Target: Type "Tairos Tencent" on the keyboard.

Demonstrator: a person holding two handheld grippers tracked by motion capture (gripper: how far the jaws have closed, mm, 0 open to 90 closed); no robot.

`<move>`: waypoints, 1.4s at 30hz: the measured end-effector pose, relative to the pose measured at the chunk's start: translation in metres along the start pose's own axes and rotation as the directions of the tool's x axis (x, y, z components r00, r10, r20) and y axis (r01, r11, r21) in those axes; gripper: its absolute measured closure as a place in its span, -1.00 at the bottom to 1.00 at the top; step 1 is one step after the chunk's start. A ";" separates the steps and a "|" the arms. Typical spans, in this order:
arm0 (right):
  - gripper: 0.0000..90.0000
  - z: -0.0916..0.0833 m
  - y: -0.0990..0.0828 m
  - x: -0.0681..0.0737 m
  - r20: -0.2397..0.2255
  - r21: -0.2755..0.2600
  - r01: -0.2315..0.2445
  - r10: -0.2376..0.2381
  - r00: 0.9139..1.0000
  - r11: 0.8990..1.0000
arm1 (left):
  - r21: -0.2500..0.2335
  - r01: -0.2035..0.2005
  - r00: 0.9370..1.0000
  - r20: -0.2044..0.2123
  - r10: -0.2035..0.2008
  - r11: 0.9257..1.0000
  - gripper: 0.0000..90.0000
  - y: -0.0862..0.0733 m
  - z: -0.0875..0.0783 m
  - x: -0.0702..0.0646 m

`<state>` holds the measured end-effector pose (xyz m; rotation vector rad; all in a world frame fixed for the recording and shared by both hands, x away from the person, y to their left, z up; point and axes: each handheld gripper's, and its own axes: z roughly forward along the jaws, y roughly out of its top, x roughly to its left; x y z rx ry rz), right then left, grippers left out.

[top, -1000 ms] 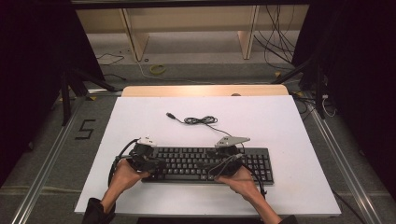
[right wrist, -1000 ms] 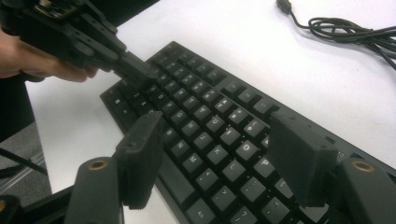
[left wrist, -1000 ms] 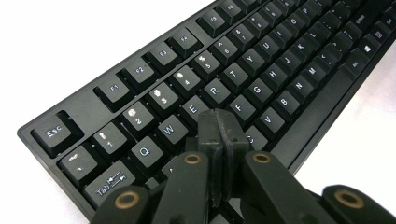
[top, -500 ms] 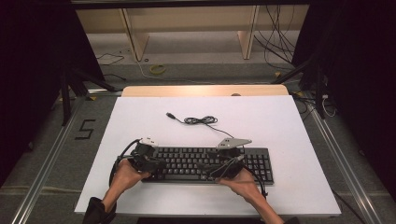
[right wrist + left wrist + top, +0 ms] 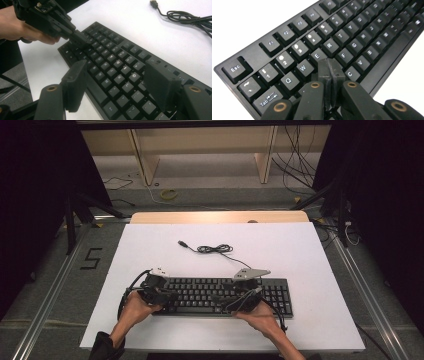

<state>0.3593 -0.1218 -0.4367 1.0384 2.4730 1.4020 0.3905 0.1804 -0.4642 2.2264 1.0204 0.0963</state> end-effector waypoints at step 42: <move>-0.02 0.024 -0.009 0.018 -0.056 0.067 0.026 -0.022 0.998 0.997 | -0.227 0.079 0.996 0.061 -0.066 0.971 -0.35 -0.010 -0.033 -0.002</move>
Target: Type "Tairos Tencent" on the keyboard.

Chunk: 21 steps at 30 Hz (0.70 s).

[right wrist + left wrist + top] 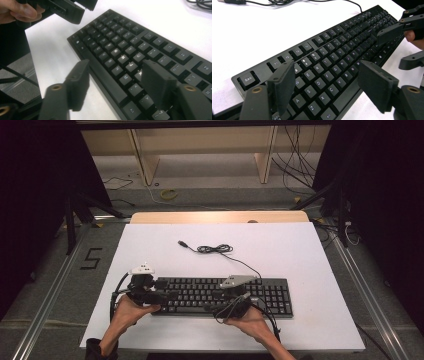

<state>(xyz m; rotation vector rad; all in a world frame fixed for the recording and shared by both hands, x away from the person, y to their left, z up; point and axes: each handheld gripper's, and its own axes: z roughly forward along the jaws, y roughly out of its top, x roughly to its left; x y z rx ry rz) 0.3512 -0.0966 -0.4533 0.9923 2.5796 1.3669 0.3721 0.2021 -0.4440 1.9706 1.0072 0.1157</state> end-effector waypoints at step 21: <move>1.00 0.028 0.000 0.011 0.000 0.101 0.060 -0.060 0.998 0.993 | -0.044 0.009 1.000 0.005 -0.008 0.999 -0.35 -0.020 -0.005 -0.005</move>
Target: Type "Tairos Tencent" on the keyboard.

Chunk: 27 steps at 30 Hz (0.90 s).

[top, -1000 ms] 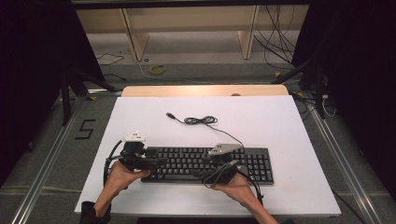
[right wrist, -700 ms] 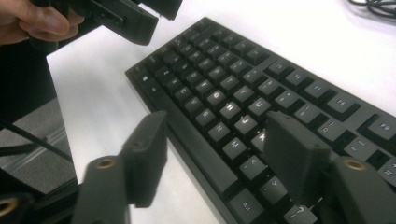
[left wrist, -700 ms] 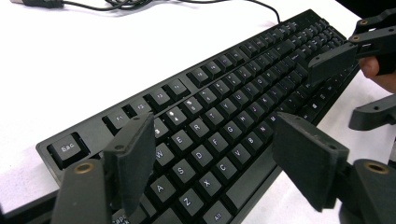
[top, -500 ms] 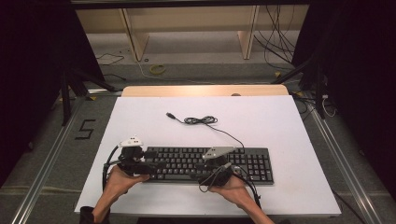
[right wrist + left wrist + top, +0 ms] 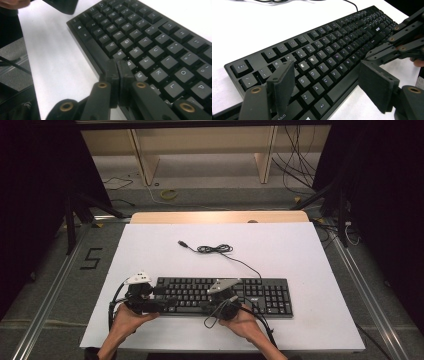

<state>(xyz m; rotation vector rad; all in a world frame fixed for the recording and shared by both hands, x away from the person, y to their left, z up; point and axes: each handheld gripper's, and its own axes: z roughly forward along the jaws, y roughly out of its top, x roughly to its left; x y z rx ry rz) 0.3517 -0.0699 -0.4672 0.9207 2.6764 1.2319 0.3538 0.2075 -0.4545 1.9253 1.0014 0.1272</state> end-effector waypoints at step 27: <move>1.00 0.019 0.002 0.000 0.013 0.051 0.016 -0.017 1.000 0.999 | 0.003 0.008 1.000 -0.011 -0.008 1.000 -0.35 -0.003 -0.002 0.003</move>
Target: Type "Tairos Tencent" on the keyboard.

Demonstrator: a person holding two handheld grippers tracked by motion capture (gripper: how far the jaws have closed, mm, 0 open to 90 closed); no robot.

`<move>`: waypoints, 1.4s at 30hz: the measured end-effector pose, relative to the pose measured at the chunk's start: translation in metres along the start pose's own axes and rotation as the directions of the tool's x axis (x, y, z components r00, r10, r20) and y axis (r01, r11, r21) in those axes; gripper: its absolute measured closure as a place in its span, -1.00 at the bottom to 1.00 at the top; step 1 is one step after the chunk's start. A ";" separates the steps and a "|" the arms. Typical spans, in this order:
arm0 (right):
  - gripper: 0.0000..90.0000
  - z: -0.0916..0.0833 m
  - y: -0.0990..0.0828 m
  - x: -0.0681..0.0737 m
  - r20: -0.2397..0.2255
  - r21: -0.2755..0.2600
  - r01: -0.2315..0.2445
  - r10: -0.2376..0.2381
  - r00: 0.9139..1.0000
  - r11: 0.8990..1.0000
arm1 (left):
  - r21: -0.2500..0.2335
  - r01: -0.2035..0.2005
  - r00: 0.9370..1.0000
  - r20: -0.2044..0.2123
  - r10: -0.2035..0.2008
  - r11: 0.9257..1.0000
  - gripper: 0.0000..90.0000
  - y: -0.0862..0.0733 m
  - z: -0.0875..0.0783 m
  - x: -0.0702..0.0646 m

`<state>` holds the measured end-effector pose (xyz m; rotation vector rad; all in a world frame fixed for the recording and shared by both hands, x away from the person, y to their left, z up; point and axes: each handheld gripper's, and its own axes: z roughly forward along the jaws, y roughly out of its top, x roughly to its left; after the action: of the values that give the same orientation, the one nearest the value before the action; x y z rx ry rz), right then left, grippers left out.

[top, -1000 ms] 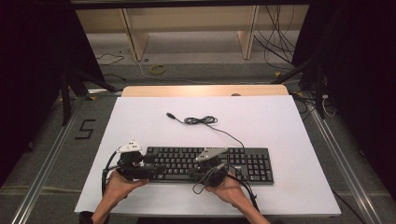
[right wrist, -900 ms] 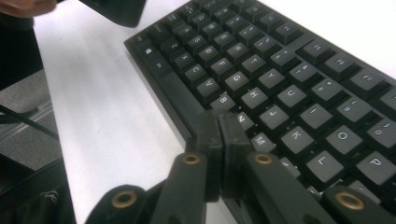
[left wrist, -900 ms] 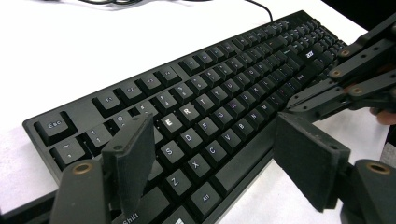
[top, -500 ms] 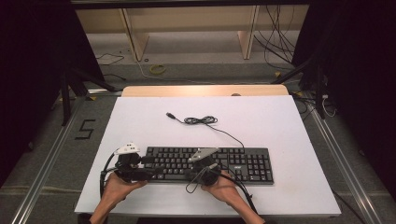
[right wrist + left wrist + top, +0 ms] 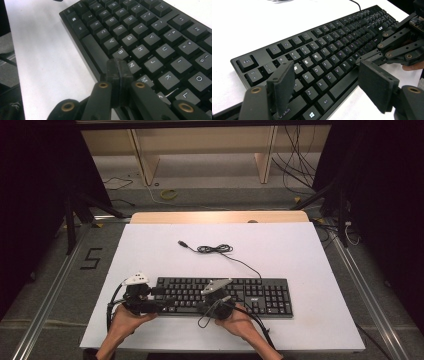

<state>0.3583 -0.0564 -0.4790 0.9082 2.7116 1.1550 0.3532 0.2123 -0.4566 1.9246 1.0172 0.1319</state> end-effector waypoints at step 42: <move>0.00 -0.019 0.034 -0.027 0.011 -0.125 -0.077 0.079 0.997 0.989 | 0.076 0.015 0.998 -0.059 -0.011 0.997 0.21 0.000 -0.003 0.007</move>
<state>0.3917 -0.0648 -0.4469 1.0080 2.5793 1.3089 0.3561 0.2197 -0.4571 1.9932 1.0878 0.1446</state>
